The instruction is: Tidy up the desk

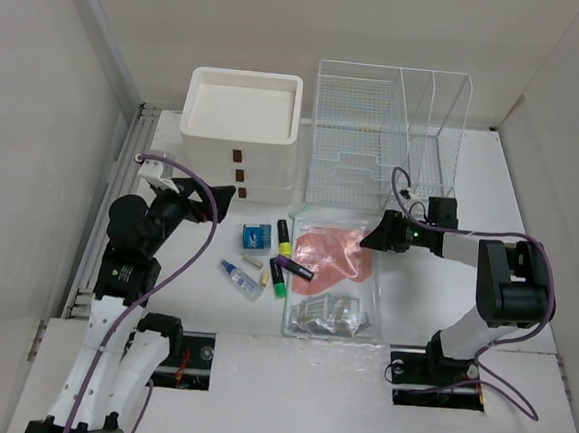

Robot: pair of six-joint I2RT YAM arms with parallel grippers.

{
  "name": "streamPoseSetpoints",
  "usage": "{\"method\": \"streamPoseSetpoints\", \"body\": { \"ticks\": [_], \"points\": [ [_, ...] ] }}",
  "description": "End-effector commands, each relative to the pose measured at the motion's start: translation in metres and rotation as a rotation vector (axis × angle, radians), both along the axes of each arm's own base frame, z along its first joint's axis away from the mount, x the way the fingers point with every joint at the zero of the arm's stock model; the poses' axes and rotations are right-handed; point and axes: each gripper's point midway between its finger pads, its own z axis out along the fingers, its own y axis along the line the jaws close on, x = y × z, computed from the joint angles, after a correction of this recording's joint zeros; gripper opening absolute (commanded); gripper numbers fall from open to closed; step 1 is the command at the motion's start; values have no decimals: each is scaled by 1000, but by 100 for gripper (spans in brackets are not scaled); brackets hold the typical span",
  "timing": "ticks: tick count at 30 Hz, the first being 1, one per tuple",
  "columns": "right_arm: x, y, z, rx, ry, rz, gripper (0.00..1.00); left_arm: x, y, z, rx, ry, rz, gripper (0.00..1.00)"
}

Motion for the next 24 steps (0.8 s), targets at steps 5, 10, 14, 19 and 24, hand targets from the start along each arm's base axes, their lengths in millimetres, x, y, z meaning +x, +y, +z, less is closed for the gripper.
{"method": "streamPoseSetpoints", "body": {
  "ticks": [5,10,14,19,24],
  "points": [
    [-22,5,-28,-28,134,14,63,-4,-2,27,-1,-97,-18,99],
    [-17,5,-21,-27,105,14,38,-6,-2,29,-2,-106,-18,99],
    [-14,5,-12,-29,62,19,1,-6,-2,29,-2,-106,-18,100],
    [-2,-9,7,-21,-10,-22,0,-6,-2,29,-2,-106,-18,100],
    [15,-46,58,-77,-162,-86,0,-6,-2,29,-2,-106,-18,100]
  ]
}}
